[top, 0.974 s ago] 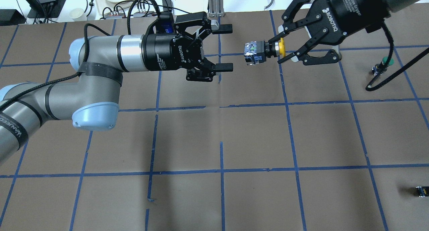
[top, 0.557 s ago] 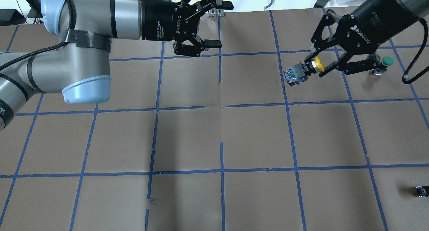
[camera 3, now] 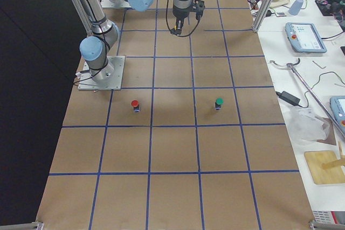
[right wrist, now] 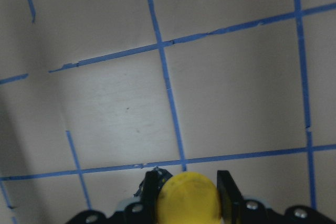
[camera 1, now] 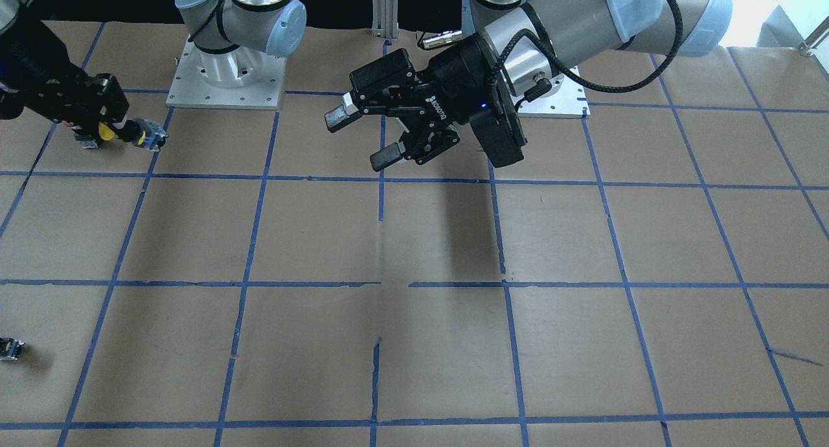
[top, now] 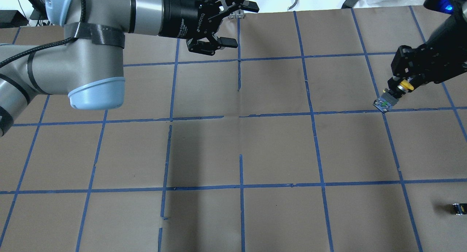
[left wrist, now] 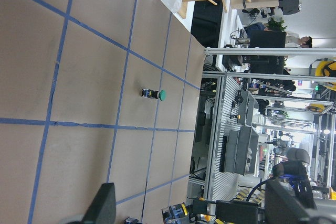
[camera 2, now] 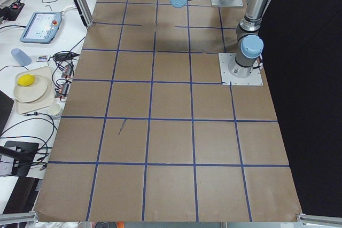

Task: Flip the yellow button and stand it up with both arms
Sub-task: 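Carry the block away with the right gripper while the left arm withdraws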

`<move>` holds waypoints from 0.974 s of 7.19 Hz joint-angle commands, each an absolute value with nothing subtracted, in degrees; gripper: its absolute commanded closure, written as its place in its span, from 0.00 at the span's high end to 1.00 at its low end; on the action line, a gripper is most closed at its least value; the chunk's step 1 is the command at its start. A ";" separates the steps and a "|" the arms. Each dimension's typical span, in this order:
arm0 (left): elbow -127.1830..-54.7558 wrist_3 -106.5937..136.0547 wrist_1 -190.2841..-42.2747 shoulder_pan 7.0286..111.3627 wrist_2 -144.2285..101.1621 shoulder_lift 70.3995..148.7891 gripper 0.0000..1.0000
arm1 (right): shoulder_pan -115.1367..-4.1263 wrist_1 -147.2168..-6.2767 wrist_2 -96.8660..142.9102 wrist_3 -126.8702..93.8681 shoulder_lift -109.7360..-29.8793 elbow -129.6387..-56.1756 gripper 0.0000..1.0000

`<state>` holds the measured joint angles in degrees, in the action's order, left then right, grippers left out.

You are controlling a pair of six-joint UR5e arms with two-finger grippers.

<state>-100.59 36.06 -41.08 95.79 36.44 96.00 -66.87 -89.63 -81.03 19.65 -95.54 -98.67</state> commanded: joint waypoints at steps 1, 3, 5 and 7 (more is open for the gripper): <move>-100.29 26.79 -48.27 98.77 45.56 94.85 0.99 | -60.32 -107.13 -83.93 38.31 -95.54 -108.15 0.22; -98.45 18.91 -63.56 100.37 57.78 92.30 0.99 | -54.78 -118.78 -83.50 51.96 -95.19 -114.76 0.21; -92.32 12.53 -81.91 99.67 69.37 91.23 0.99 | -50.20 -128.88 -82.71 61.92 -94.14 -119.51 0.20; -84.92 11.34 -92.00 96.09 84.04 92.72 0.99 | -47.13 -137.95 -81.57 66.69 -87.84 -121.20 0.20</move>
